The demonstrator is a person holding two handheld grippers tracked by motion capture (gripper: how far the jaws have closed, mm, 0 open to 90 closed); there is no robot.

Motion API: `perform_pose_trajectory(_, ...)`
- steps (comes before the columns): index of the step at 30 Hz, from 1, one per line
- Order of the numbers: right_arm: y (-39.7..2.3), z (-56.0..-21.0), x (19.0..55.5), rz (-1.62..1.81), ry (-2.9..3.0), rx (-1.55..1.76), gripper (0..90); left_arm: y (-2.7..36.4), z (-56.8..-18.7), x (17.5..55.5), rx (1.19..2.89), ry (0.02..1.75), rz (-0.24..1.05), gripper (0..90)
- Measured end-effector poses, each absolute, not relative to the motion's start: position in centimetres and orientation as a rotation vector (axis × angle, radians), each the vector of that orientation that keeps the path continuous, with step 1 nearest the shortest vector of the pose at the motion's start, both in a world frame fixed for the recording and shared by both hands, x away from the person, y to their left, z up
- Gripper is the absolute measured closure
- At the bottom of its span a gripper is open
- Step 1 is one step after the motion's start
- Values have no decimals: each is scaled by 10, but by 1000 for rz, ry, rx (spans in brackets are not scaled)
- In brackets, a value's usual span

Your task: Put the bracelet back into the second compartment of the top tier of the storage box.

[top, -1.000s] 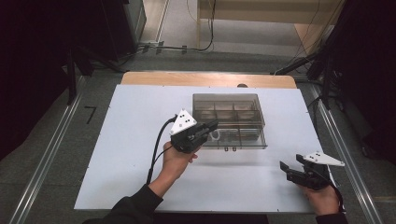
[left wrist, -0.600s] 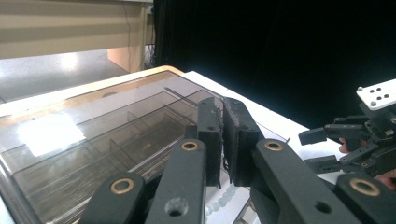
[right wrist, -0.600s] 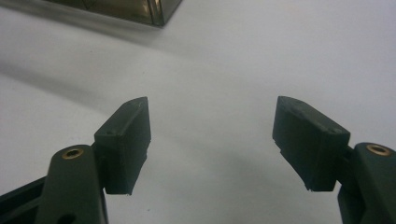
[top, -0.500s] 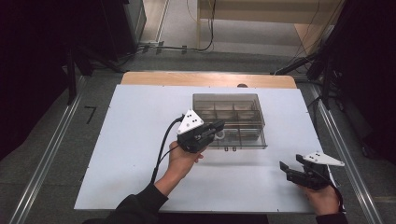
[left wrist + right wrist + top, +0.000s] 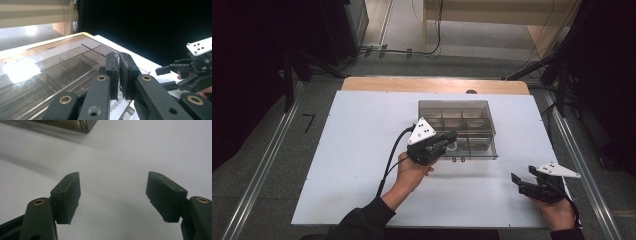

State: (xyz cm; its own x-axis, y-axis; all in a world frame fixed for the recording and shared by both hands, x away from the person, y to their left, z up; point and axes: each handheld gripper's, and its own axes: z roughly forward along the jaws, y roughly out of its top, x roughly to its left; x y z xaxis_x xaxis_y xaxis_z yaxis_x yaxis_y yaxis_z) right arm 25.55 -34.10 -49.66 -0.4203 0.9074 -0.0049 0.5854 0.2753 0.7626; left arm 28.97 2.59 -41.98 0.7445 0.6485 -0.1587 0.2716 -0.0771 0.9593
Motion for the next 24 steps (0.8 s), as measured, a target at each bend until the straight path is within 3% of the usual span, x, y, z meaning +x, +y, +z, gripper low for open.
perform_pose_trajectory(24,-341,-497,256,973,2110,1340,263,11,-439,304,1734,790,320,862)
